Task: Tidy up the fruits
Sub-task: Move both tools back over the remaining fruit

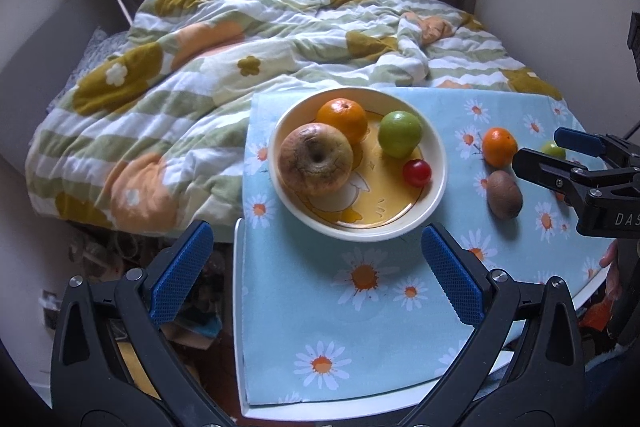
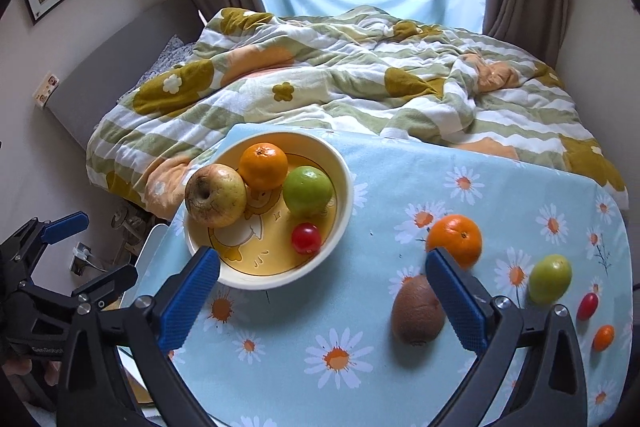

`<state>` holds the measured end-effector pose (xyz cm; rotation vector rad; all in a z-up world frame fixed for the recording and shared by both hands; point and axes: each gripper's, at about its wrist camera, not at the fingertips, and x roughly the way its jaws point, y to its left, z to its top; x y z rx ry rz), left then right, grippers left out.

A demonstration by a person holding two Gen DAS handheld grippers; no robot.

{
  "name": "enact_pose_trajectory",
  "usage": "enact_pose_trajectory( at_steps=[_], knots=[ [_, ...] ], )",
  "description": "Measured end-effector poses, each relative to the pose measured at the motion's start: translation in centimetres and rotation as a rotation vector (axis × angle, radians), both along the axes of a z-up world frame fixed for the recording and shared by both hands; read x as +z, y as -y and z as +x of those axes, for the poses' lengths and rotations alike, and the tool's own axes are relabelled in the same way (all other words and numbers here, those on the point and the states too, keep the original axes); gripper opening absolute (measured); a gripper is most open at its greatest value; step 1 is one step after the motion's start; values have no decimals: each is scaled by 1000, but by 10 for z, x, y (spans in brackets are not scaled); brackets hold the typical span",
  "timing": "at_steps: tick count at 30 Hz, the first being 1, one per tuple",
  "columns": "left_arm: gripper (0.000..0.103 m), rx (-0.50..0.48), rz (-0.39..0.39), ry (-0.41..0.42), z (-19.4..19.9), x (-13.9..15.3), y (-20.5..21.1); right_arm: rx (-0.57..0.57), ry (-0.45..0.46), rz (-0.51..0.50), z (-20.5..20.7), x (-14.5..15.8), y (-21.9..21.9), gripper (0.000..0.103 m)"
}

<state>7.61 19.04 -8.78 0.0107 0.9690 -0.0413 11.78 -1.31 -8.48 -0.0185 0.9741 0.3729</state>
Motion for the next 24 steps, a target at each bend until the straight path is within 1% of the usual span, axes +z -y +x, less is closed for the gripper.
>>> enact_pose_trajectory(
  at_steps=[4, 7, 12, 18, 22, 24],
  knots=[
    [103, -67, -31, 15, 4, 6, 17, -58, -20, -37, -14, 5, 21, 103],
    [103, -113, -43, 24, 6, 9, 31, -106, -13, -52, -26, 10, 38, 103],
    [103, -150, -50, 32, 7, 13, 55, -171, 1, -69, -40, 17, 68, 103],
    [103, -153, -54, 36, 10, 13, 90, -223, -17, -69, -48, 14, 112, 103],
    [103, -113, -33, 25, 13, 8, 118, -214, -45, -67, -47, 6, 144, 103],
    [103, -89, -45, 16, 14, 3, 130, -200, -58, -61, -46, 0, 160, 103]
  ],
)
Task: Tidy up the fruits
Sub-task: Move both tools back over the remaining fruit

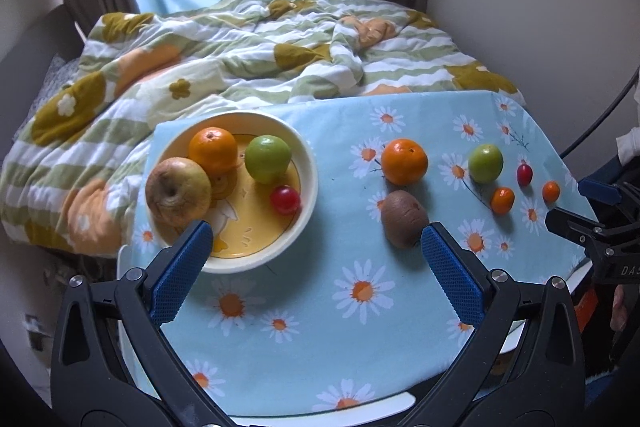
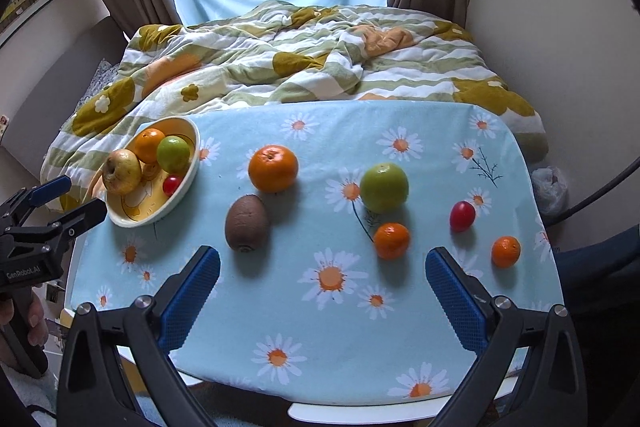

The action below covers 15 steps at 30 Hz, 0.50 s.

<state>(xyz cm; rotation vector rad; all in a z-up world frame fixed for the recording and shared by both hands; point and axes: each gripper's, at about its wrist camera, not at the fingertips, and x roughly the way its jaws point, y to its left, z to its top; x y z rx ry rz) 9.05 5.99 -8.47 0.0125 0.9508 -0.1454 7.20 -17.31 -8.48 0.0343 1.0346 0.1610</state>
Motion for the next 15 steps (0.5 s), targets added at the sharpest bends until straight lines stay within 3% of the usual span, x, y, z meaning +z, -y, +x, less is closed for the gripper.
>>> enact_pose_trajectory(
  at_steps=[6, 15],
  knots=[
    [103, 42, -4, -22, 7, -22, 42, 66, -30, 21, 8, -25, 36, 103],
    [99, 87, -9, -74, 25, -69, 86, 173, -43, 22, 23, -65, 57, 102]
  ],
)
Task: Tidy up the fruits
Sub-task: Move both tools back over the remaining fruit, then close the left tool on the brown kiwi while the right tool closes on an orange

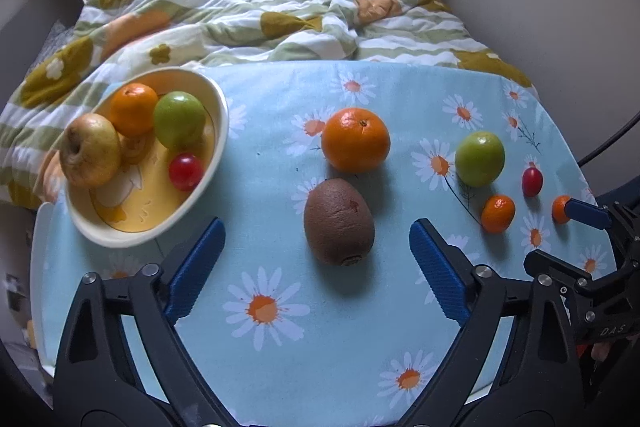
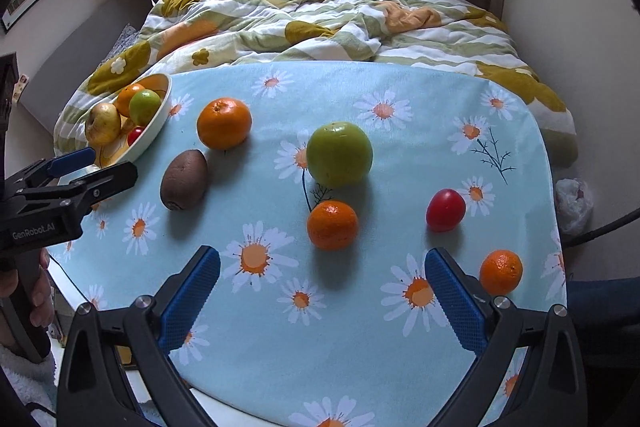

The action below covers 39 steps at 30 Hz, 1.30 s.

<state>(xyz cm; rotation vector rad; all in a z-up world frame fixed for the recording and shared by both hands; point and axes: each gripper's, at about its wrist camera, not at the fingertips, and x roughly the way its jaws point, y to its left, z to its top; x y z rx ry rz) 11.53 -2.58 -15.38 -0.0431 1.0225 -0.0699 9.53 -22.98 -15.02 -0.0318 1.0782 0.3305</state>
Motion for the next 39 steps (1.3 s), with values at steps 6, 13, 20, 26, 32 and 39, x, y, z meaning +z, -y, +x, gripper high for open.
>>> enact_pose_trajectory(
  at_steps=[6, 13, 20, 26, 32, 39],
  knots=[
    [88, 15, 8, -32, 15, -28, 14, 48, -12, -12, 8, -22, 3, 95],
    [82, 25, 13, -64, 27, -46, 23, 98, -19, -35, 17, -35, 0, 83],
    [60, 32, 22, -101, 31, -59, 25, 107, -30, -36, 22, -41, -2, 75],
    [55, 25, 32, -102, 30, -60, 24, 105, -33, -38, 25, -43, -2, 69],
    [53, 21, 33, -101, 30, -59, 24, 104, -34, -41, 27, -45, -3, 62],
    [52, 26, 28, -104, 28, -58, 22, 108, -35, -44, 28, -47, -6, 52]
  ],
)
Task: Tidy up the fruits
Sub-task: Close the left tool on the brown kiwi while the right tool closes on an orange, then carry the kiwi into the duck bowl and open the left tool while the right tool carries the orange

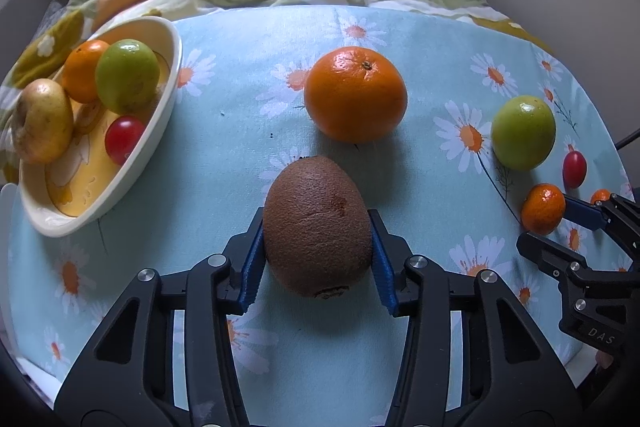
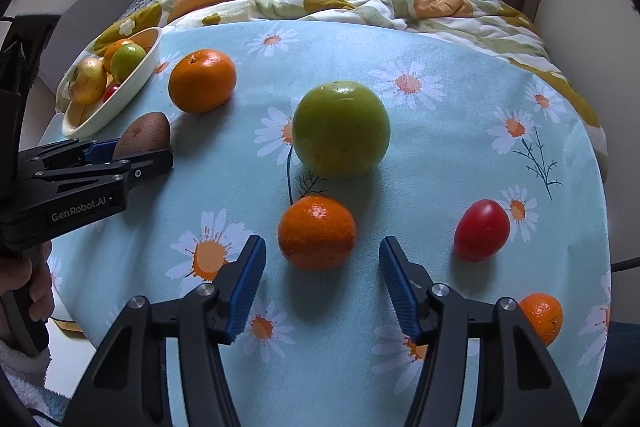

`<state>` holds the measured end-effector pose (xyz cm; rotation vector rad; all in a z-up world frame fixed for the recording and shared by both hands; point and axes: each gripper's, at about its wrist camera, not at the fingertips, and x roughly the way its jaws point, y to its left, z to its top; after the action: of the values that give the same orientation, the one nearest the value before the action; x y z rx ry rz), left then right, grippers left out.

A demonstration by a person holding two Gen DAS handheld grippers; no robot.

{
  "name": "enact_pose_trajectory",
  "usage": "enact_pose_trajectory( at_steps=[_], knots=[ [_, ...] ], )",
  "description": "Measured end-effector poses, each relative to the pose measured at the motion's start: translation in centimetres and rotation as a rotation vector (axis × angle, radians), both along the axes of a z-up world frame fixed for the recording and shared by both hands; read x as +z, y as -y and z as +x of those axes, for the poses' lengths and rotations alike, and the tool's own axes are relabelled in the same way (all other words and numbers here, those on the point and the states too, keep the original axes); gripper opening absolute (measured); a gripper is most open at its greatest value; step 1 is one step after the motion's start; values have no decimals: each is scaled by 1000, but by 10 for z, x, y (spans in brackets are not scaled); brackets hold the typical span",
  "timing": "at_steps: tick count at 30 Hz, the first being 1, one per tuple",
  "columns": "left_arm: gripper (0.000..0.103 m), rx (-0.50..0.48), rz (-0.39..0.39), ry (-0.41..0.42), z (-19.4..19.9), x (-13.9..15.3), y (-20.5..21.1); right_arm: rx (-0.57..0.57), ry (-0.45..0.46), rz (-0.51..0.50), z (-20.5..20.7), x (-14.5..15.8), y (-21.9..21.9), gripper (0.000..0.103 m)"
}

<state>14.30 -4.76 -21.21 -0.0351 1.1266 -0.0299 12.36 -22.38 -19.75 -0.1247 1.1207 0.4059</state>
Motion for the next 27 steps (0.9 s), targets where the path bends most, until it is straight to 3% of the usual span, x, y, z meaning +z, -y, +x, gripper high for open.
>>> enact_pose_trajectory(
  at_steps=[6, 10, 20, 27],
  knots=[
    [52, 8, -3, -1, -8, -1, -4, 2, 6, -1, 0, -2, -5, 46],
    [52, 14, -8, 1, -13, -1, -7, 2, 16, -2, 1, -2, -7, 35],
    [51, 31, -24, 27, -26, 6, -14, 28, 41, 32, -3, 9, -10, 34],
    [51, 35, -33, 68, -34, 29, -18, 38, 61, 55, -6, 23, -13, 34]
  ],
)
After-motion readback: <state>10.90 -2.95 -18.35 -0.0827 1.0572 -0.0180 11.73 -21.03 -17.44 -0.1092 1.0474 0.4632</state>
